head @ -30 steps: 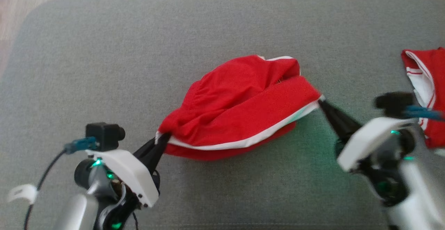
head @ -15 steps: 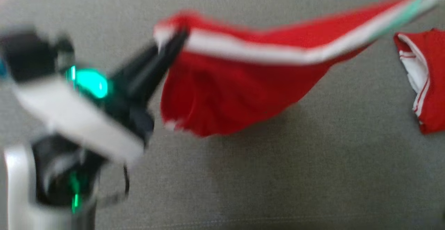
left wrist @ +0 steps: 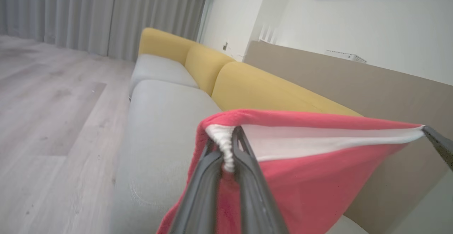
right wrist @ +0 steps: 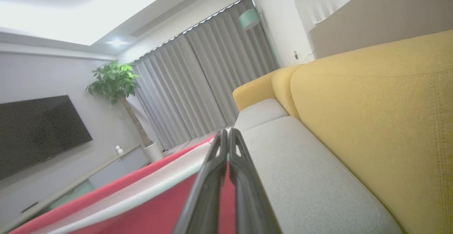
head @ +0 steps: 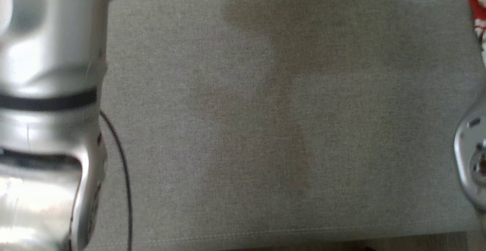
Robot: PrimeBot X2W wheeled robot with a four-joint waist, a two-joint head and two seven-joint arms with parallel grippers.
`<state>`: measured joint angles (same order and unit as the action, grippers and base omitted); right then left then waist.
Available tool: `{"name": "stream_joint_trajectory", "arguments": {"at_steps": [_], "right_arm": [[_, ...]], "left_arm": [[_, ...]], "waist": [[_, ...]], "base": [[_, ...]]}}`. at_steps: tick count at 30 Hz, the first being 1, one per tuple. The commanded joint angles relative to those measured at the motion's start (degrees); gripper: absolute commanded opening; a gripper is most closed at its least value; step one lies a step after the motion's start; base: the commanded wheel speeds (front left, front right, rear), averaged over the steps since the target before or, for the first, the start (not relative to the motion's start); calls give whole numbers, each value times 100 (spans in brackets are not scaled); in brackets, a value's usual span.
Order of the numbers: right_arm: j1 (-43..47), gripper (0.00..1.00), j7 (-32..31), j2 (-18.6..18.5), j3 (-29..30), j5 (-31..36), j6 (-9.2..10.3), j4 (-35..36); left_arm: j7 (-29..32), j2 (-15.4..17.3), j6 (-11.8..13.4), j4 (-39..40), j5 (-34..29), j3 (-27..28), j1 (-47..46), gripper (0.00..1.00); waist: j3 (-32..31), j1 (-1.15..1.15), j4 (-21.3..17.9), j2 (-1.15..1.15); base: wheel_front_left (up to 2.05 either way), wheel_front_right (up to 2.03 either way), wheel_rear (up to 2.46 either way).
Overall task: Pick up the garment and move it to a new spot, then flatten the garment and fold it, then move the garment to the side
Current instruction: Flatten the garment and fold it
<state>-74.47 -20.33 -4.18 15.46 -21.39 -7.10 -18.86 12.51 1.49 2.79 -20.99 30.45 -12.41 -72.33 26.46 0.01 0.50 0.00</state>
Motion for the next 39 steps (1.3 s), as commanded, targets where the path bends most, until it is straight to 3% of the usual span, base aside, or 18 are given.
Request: {"name": "stream_joint_trajectory", "arguments": {"at_steps": [1,4,8,14,15,18,21,26,32,35,39], "right_arm": [[-345,0,400,105,-2,9,-39,-67],[-415,0,1062,123,-170,-170,-39,-734],[367,0,1485,127,-768,-535,-39,-1176],[2575,0,1351,-289,-1580,-1356,-39,-573],[2575,0,1351,-289,-1580,-1356,-39,-573],[3817,0,1234,-577,-1709,-1637,-39,59],[5020,0,1122,-641,-1579,-1834,-39,571],[6784,0,794,-488,-1313,-1835,-39,1514],[8710,0,311,-165,-544,-1695,-39,2899],[9187,0,25,-11,-197,-1812,-39,3623],[8933,0,-308,67,97,-1833,-39,4049]], "left_arm": [[-406,190,51,-165,-171,64,-318,0],[-1210,169,73,-1112,-495,-181,-525,0],[-1567,153,-111,-2133,-565,-539,-179,0],[-1539,142,-411,-2332,-7,-766,1134,0],[-1539,142,-411,-2332,-7,-766,1134,0],[-1493,141,-415,-1973,398,-770,2134,0],[-1611,141,-332,-1483,646,-706,3296,0],[-1635,194,-172,-318,964,-688,5240,0],[-1503,346,311,1285,865,-996,7176,0],[-1419,318,502,2123,1014,-1069,7835,0],[-1327,290,707,2829,1014,-1131,7967,0]], "waist": [[96,-1,-15,0],[142,-1,-48,0],[-21,-1,-98,0],[-364,-1,-72,0],[-364,-1,-72,0],[-560,-1,-38,0],[-871,-1,11,0],[-1277,-1,104,0],[-1464,-1,364,0],[-1392,-1,434,0],[-1213,-1,543,0]], "base": [[0,0,0],[0,0,0],[0,0,0],[0,0,0],[0,0,0],[0,0,0],[0,0,0],[0,0,0],[0,0,0],[0,0,0],[0,0,0]]}}
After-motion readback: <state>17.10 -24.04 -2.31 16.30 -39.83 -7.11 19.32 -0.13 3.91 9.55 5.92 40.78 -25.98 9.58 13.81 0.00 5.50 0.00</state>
